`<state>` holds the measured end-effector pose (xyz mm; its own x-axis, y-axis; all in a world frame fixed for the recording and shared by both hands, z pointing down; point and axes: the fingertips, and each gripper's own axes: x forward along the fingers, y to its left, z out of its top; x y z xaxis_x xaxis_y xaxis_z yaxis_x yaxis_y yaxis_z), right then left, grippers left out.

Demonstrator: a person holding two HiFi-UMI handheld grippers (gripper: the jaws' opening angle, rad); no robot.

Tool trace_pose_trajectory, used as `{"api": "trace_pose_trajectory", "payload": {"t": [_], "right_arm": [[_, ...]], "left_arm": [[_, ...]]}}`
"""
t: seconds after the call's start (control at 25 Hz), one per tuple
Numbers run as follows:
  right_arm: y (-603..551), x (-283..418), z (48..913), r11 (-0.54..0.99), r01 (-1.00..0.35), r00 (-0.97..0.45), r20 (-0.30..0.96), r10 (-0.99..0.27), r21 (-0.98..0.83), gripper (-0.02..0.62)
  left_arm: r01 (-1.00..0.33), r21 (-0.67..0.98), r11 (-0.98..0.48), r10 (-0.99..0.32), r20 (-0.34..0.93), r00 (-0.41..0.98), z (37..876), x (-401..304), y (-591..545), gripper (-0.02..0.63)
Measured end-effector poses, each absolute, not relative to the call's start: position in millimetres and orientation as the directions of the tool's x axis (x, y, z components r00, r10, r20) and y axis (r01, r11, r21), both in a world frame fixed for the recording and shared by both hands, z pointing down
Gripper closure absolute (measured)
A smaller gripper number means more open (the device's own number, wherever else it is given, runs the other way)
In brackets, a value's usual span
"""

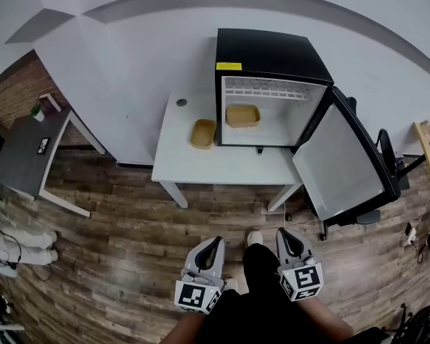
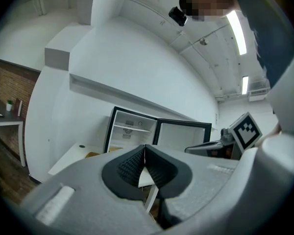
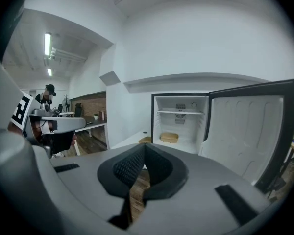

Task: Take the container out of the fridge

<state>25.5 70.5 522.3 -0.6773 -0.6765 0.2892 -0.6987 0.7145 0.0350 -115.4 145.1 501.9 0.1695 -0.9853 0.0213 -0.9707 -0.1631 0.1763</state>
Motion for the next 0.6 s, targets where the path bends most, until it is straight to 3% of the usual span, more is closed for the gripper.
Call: {"api": "trace_pose_trajectory", "payload": {"t": [0.6], "right_arm": [[-137.6,12.5,511.5,0.715,-0.695,-0.706,0.258,-0.66,-0.074,0.598]], "left_arm": [[-0.973,0.176,-0.15,-0.979,0.109,0.171,507.4,-130.1,-60.1,0.591]]}}
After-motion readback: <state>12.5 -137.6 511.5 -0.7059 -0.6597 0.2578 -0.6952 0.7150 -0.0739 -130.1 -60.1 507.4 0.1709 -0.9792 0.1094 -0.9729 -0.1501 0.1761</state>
